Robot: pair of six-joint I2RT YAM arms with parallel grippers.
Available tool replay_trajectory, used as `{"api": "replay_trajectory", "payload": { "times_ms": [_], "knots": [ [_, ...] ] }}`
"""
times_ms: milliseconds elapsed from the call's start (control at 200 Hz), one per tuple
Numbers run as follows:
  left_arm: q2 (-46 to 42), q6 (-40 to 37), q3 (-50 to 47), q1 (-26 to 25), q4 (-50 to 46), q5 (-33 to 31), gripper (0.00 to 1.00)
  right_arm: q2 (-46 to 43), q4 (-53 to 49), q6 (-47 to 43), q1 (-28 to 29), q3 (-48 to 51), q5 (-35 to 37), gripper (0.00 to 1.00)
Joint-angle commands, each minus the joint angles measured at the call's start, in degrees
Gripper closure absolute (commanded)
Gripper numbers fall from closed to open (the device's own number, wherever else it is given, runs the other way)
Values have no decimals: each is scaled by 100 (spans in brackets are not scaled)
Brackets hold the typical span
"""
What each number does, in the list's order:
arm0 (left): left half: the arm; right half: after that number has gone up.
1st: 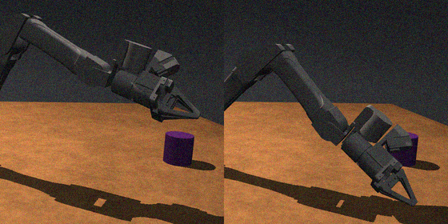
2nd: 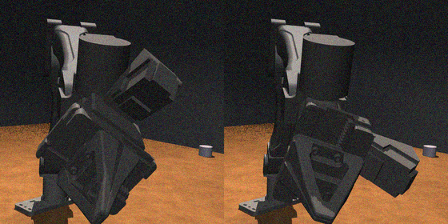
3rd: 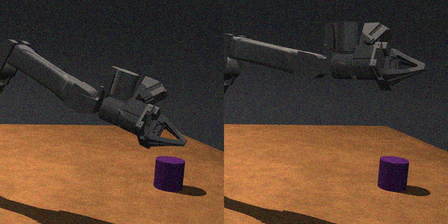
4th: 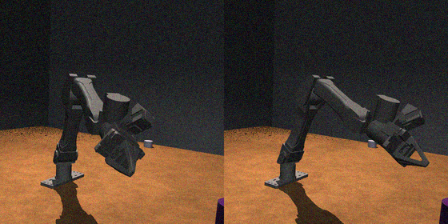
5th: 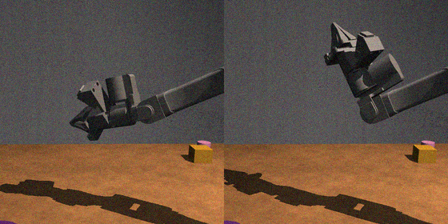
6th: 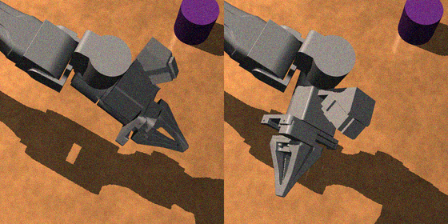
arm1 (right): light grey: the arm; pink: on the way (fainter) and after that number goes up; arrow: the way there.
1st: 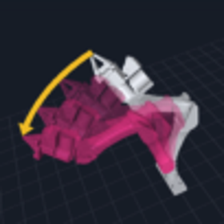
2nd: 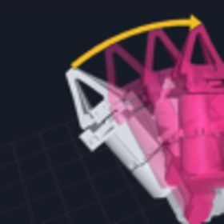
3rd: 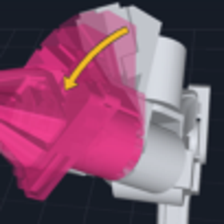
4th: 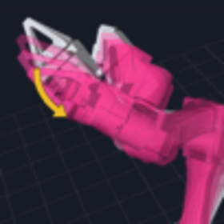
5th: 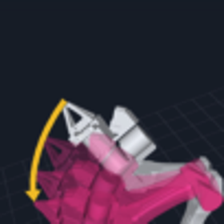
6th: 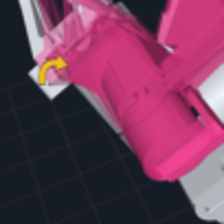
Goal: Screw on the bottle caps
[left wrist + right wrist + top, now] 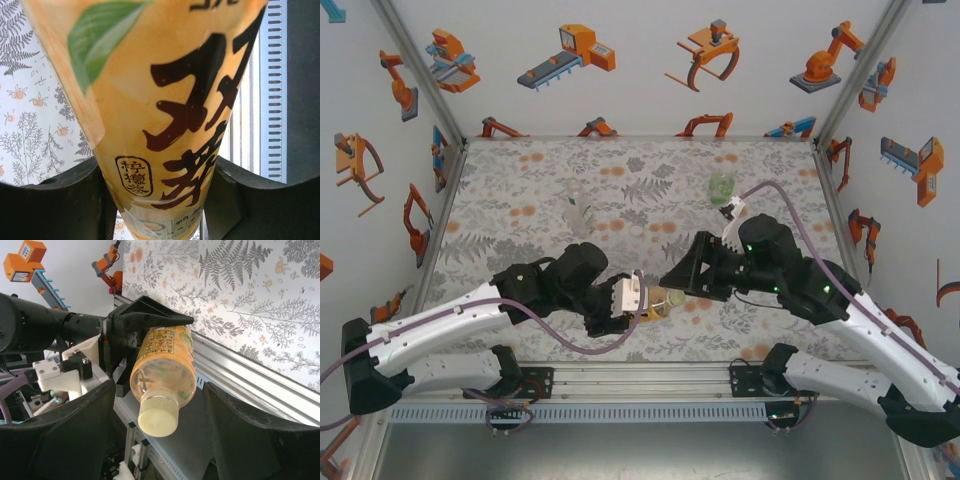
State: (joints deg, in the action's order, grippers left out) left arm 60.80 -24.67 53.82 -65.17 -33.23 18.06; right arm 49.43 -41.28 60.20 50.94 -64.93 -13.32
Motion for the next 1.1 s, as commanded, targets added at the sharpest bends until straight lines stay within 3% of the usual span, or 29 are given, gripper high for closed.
{"api": "replay_trajectory", "payload": {
  "times_ms": [0,275,696,936,1097],
  "knots": [
    [6,7,14,-14,125,180,100,-39,-229,-637,39,-251,168,35],
    [20,50,1,-14,142,233,100,-118,-218,-2590,39,-642,481,45],
    [-4,43,-45,-36,195,283,100,-113,-78,-6924,39,-761,-1647,48],
    [-26,64,-117,-42,208,283,100,-118,33,-7788,39,-542,-2559,48],
    [-4,46,-111,-46,234,250,100,-133,111,-7851,39,-351,-2475,47]
  ]
}}
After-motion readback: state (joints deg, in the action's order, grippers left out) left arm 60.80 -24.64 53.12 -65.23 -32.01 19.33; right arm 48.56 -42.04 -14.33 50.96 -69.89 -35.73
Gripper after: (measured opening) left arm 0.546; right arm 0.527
